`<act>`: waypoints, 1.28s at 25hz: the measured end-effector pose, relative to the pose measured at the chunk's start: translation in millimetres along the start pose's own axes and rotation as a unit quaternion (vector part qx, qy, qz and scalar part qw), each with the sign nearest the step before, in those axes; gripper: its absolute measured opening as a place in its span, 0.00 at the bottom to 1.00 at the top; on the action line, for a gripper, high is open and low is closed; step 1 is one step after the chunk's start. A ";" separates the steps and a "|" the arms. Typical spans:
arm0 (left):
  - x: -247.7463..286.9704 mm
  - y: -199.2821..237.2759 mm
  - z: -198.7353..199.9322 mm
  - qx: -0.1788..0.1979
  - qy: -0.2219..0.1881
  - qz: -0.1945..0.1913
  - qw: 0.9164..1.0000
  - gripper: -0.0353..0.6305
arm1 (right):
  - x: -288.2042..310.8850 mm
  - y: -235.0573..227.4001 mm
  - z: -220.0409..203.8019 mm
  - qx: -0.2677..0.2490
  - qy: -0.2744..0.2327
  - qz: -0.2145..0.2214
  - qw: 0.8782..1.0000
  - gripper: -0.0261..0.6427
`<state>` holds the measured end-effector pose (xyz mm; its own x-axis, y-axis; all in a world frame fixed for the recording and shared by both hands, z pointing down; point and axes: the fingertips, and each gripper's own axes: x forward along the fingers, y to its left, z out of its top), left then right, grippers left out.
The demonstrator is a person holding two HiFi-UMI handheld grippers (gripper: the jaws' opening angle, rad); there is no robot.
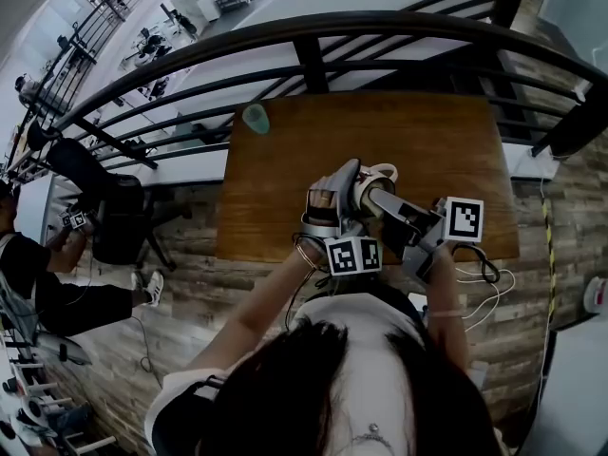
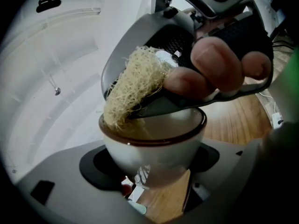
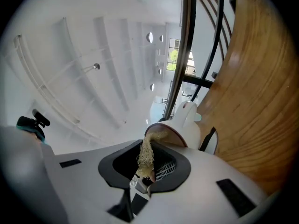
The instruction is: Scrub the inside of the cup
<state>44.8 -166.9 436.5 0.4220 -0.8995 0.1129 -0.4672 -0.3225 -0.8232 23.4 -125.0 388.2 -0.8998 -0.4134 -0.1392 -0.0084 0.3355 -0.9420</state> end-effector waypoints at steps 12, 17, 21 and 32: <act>-7.3 -8.8 0.4 0.002 -0.001 -0.018 1.000 0.66 | -2.7 4.7 -8.0 -0.043 0.035 -0.017 0.998 0.14; -7.8 -7.9 -1.8 0.002 0.003 -0.028 1.000 0.66 | 1.9 6.0 -14.6 -0.080 0.072 -0.041 0.993 0.14; -18.5 -11.7 -4.8 0.004 0.006 -0.034 0.999 0.66 | 5.3 8.8 -30.6 -0.125 0.113 -0.066 0.984 0.14; -45.0 -23.2 -18.2 0.013 0.015 -0.050 0.999 0.66 | 9.8 -0.2 -68.6 -0.166 0.180 -0.106 0.964 0.14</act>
<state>22.5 -124.3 460.7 0.4413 -0.8722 0.2109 -0.4044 -0.4031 -0.8209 -15.4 -71.0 407.9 -0.9549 -0.2017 0.2179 -0.2947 0.5530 -0.7794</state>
